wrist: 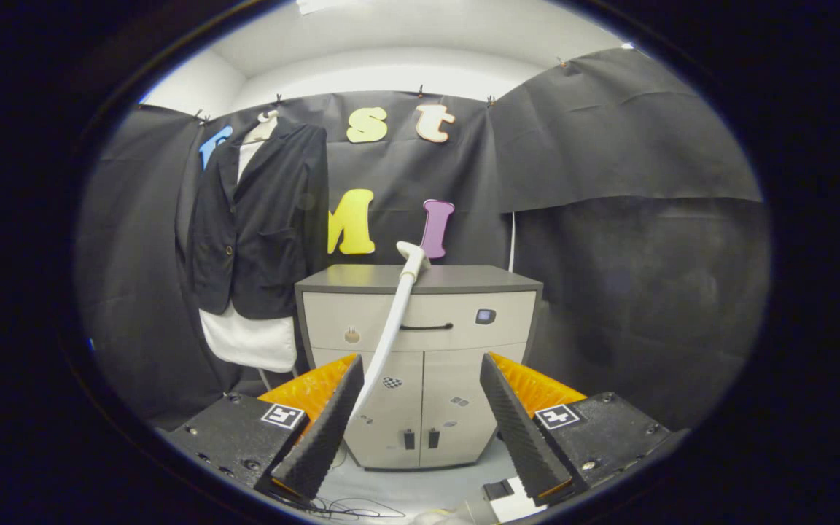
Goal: Iron the clothes twice with a garment steamer, once on the left side and once on the right side.
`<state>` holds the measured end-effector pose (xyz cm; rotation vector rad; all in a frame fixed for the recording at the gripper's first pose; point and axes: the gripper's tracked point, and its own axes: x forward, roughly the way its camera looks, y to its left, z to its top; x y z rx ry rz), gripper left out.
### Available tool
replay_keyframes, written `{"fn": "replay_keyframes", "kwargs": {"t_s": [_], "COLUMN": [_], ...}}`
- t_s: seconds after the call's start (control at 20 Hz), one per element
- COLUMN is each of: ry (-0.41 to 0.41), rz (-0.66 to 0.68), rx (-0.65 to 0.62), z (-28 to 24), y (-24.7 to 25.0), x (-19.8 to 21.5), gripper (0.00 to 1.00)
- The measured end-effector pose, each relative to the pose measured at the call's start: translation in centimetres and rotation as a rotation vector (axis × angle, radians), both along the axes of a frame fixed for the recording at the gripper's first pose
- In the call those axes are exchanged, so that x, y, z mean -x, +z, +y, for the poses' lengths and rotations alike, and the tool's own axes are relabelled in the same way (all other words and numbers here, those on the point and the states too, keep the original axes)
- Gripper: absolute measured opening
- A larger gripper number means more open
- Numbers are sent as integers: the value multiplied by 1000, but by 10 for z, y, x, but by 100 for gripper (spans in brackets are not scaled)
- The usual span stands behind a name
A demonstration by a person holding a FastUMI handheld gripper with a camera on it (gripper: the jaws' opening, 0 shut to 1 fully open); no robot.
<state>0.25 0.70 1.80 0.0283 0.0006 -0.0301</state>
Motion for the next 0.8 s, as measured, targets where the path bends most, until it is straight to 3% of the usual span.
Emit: {"fn": "replay_keyframes", "kwargs": {"t_s": [0.4,0.8], "ry": [-9,-11], "rz": [-25,-71], "rx": [-25,-66], "z": [-21,-68], "y": [62,155], "x": [-30,-125], "gripper": [100,100]}}
